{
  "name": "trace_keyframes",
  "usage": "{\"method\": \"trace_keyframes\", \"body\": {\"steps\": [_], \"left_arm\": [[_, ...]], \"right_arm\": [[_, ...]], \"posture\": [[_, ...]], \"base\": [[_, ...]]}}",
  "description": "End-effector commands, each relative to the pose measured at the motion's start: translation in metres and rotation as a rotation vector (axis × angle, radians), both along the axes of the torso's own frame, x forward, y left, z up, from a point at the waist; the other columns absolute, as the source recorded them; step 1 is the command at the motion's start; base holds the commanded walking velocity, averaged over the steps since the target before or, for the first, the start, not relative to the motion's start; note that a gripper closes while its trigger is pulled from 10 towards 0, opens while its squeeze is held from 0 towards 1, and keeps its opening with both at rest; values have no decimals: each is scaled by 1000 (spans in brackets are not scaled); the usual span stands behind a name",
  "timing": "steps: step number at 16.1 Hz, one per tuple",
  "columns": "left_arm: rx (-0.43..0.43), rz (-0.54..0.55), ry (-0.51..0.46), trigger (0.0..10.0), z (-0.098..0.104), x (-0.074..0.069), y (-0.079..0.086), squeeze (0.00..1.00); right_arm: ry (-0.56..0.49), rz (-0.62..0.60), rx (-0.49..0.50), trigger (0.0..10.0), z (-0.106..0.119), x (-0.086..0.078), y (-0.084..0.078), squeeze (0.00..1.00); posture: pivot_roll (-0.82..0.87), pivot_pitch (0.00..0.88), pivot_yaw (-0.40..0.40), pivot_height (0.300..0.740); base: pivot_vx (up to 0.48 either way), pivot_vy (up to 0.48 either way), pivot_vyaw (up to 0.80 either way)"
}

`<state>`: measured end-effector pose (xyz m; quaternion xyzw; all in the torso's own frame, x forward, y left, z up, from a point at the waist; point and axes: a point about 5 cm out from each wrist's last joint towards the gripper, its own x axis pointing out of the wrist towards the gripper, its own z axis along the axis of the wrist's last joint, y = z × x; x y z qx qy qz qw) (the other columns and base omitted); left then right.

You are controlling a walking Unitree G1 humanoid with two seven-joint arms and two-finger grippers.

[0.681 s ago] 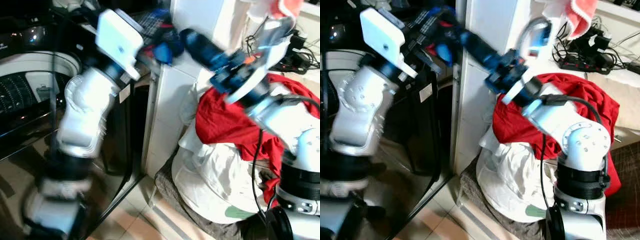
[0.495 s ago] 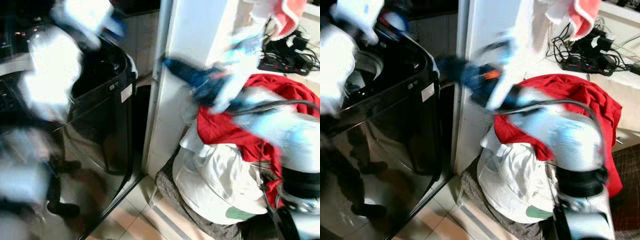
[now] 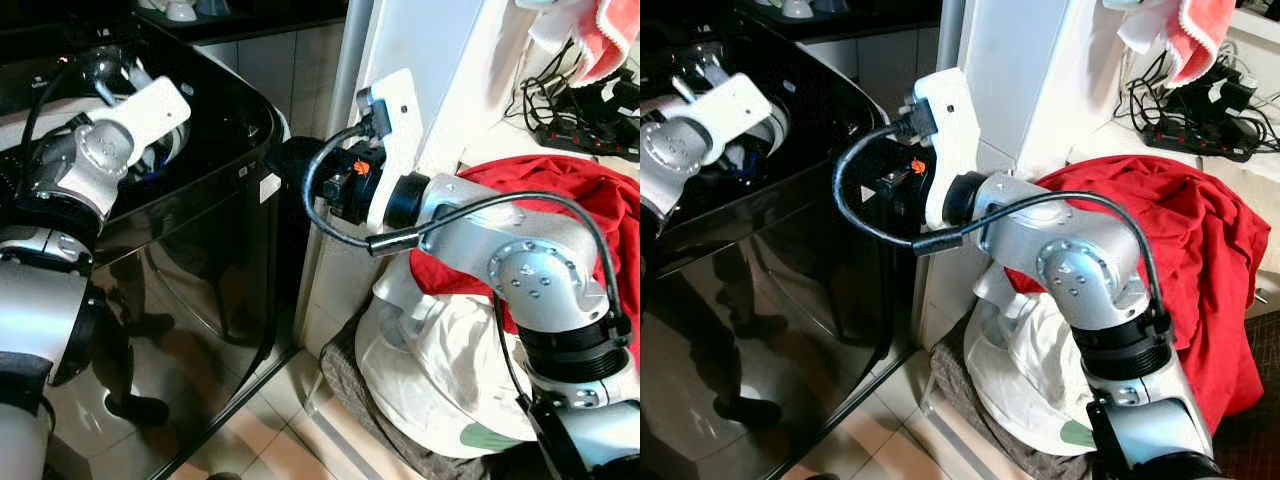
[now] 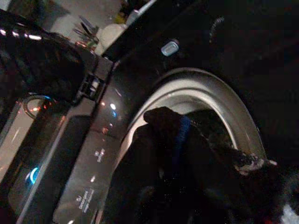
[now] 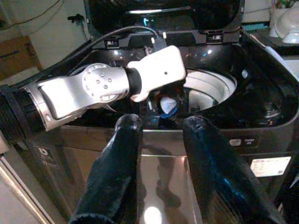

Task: Clothes washing

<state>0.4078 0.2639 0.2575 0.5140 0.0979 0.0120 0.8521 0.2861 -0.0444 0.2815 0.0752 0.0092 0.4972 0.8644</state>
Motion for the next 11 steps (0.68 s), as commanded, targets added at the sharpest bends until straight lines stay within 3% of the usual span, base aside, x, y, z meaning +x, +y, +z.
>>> {"method": "trace_keyframes", "body": {"steps": [1, 3, 6, 9, 11], "left_arm": [[-1, -12, -26, 10000, 12, 3, -7, 1000], [3, 17, -84, 10000, 15, 3, -4, 1000], [108, 84, -300, 10000, 40, 1, 3, 1000], [125, 91, -179, 10000, 28, 2, 4, 1000], [160, 94, -269, 10000, 35, 1, 4, 957]], "right_arm": [[-22, 2, -16, 10000, 1, -1, 0, 0], [-21, -1, -22, 10000, -1, 0, 1, 0], [-13, -49, -19, 10000, -3, 5, 1, 0], [-10, -26, -35, 10000, -6, 2, 4, 0], [-15, -64, -37, 10000, -6, 5, 1, 0]], "posture": [[-2, 0, -97, 740], [-1, 0, -100, 740], [1, 0, -102, 740], [2, 0, -101, 740], [-1, 0, -95, 740]], "base": [[0, 0, 0], [0, 0, 0], [0, 0, 0], [0, 0, 0], [0, 0, 0]]}}
